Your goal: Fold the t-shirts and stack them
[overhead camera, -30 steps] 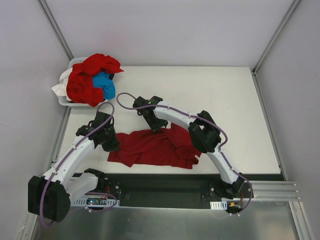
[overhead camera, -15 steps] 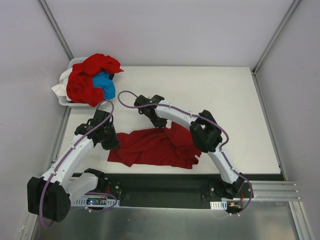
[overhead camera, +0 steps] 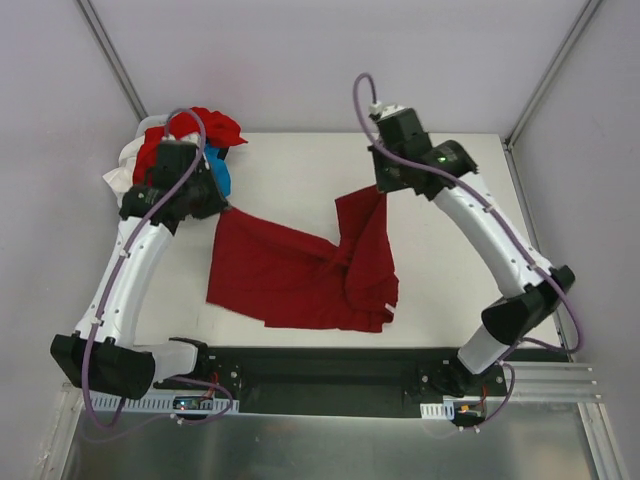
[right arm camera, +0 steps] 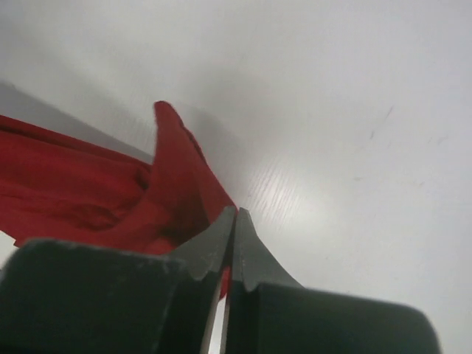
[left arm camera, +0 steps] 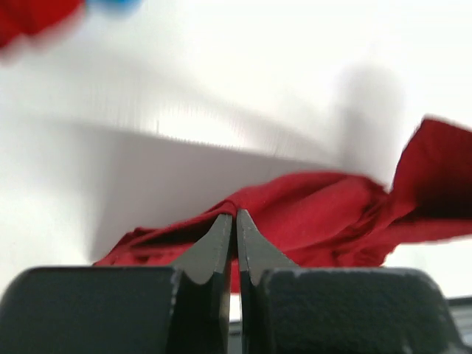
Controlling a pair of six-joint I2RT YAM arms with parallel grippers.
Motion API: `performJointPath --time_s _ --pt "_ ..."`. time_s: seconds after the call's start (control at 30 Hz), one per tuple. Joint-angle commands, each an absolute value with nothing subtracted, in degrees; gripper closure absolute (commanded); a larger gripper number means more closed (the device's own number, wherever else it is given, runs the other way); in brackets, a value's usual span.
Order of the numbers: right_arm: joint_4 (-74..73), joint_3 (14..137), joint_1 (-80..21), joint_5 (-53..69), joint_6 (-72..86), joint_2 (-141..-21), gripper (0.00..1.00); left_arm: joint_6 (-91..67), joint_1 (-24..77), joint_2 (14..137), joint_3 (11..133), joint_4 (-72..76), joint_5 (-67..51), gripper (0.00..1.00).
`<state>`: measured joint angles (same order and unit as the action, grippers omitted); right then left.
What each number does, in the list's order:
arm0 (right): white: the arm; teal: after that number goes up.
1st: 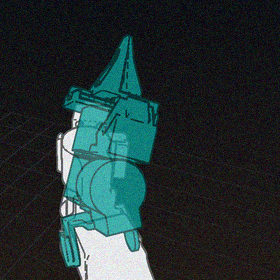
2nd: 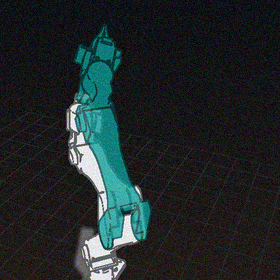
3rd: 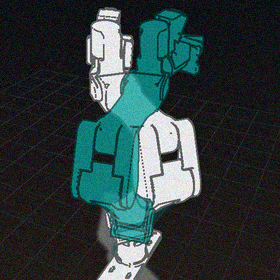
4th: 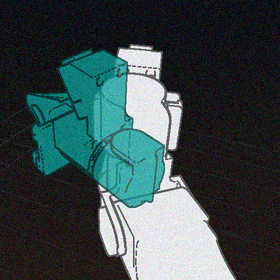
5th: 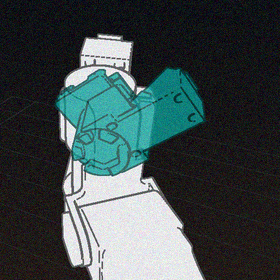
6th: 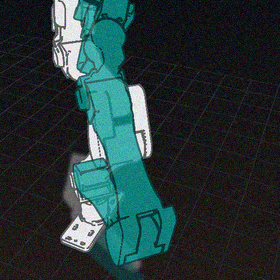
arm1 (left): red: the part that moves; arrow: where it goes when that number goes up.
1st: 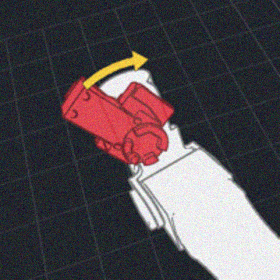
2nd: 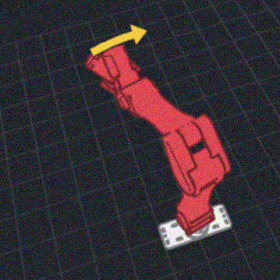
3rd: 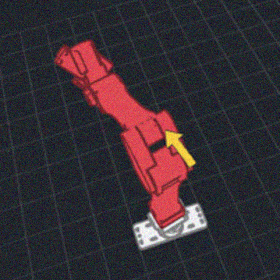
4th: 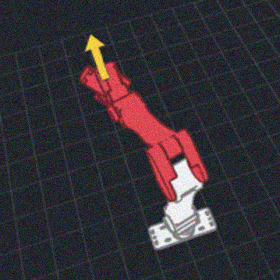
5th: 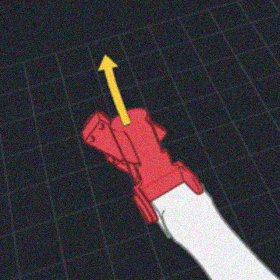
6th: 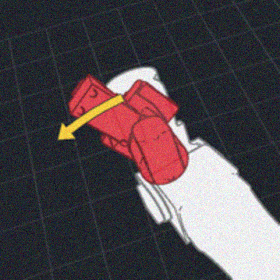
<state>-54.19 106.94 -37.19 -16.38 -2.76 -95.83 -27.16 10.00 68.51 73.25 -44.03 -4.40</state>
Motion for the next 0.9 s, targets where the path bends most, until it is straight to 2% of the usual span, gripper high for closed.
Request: performJointPath --time_s 0.0,0.03,0.23,0.4,0.5,0.67,0.7,0.8,0.87 --pt "-50.55 113.72 -31.30 -12.31 -12.18 -89.39 0.99 -20.75 7.66 73.28 90.41 -40.08 -0.44 1.00" --pt "-47.75 115.99 -28.33 -9.96 -13.35 -87.73 0.99 -19.70 7.30 74.43 96.36 -39.47 -0.27 1.00" --pt "-34.91 119.70 -14.79 7.35 -14.59 -85.08 0.99 -16.87 5.71 82.08 112.73 -36.12 -2.01 1.00" --pt "-29.80 125.94 -10.29 14.14 -13.45 -86.65 0.99 -18.80 4.92 85.60 121.45 -35.95 -0.27 1.00" --pt "-27.96 130.50 -9.84 17.57 -12.83 -88.06 0.99 -26.78 3.08 85.17 122.78 -35.95 -0.35 1.00" --pt "-23.82 130.52 -9.58 20.56 -12.39 -85.96 0.99 -36.12 2.81 79.56 114.46 -36.21 -0.79 1.00" --pt "-24.08 128.95 -9.58 21.00 -12.74 -84.39 0.99 -37.69 2.81 78.24 112.08 -36.21 -4.10 1.00" --pt "-24.52 122.11 -9.49 21.71 -13.01 -80.52 0.99 -40.42 5.09 72.09 99.09 -36.30 -8.78 1.00" --pt "-24.79 112.88 -9.58 20.66 -13.01 -76.22 0.99 -41.57 9.12 67.09 87.93 -36.39 -7.30 1.00"
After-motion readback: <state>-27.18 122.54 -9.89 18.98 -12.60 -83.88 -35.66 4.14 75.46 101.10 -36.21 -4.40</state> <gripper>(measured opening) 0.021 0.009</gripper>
